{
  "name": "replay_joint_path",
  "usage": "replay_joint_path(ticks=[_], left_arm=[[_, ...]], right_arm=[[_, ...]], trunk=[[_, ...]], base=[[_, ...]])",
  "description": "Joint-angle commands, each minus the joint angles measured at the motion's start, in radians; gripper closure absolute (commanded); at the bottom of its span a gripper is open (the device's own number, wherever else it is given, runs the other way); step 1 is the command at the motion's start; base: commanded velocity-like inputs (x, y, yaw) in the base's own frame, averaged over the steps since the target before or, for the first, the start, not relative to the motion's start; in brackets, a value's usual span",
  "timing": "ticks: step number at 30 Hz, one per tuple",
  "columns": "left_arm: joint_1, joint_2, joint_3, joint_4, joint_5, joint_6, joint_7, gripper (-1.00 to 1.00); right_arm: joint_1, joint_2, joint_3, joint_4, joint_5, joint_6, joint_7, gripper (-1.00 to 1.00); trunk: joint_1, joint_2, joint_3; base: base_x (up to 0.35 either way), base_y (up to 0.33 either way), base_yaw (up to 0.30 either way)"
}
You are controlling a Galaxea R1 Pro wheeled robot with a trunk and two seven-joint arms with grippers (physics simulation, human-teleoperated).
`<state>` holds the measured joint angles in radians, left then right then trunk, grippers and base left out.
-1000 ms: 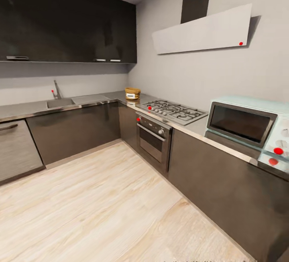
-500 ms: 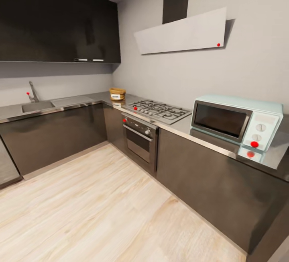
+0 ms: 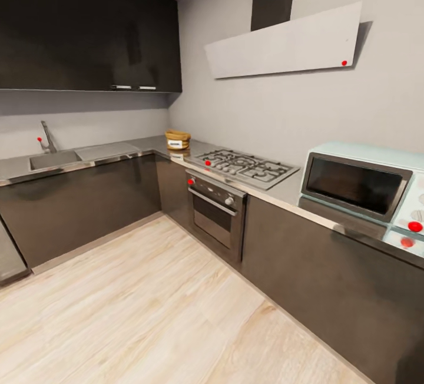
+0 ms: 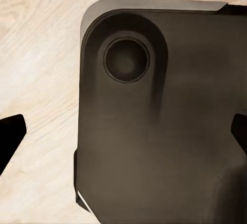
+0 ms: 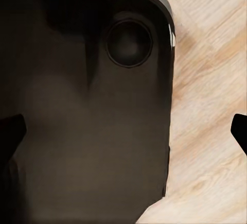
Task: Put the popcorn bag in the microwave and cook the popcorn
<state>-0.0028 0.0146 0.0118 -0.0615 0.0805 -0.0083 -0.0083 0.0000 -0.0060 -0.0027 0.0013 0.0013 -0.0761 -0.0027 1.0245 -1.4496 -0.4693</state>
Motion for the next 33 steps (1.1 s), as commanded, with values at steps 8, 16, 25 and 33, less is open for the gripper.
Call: replay_joint_path(ticks=[8, 16, 25, 33], left_arm=[[0.000, -0.001, 0.000, 0.000, 0.007, 0.002, -0.001, -1.00], [0.000, -0.001, 0.000, 0.000, 0.006, 0.003, -0.002, -1.00], [0.000, -0.001, -0.001, 0.001, 0.007, -0.001, -0.001, -1.00], [0.000, -0.001, -0.001, 0.002, 0.007, -0.004, -0.001, -1.00]], right_arm=[[0.000, -0.001, 0.000, 0.000, -0.001, -0.004, 0.000, -1.00], [0.000, 0.000, 0.000, 0.000, -0.003, -0.004, 0.000, -1.00], [0.000, 0.001, 0.000, 0.000, -0.007, -0.004, 0.000, -1.00], [0.000, 0.000, -0.001, 0.000, -0.009, -0.004, 0.000, -1.00]], trunk=[[0.001, 0.000, -0.001], [0.001, 0.000, -0.001], [0.001, 0.000, -0.001], [0.001, 0.000, -0.001]], base=[[0.282, 0.226, 0.000], [0.282, 0.226, -0.024], [0.282, 0.229, -0.238], [0.282, 0.233, -0.267]])
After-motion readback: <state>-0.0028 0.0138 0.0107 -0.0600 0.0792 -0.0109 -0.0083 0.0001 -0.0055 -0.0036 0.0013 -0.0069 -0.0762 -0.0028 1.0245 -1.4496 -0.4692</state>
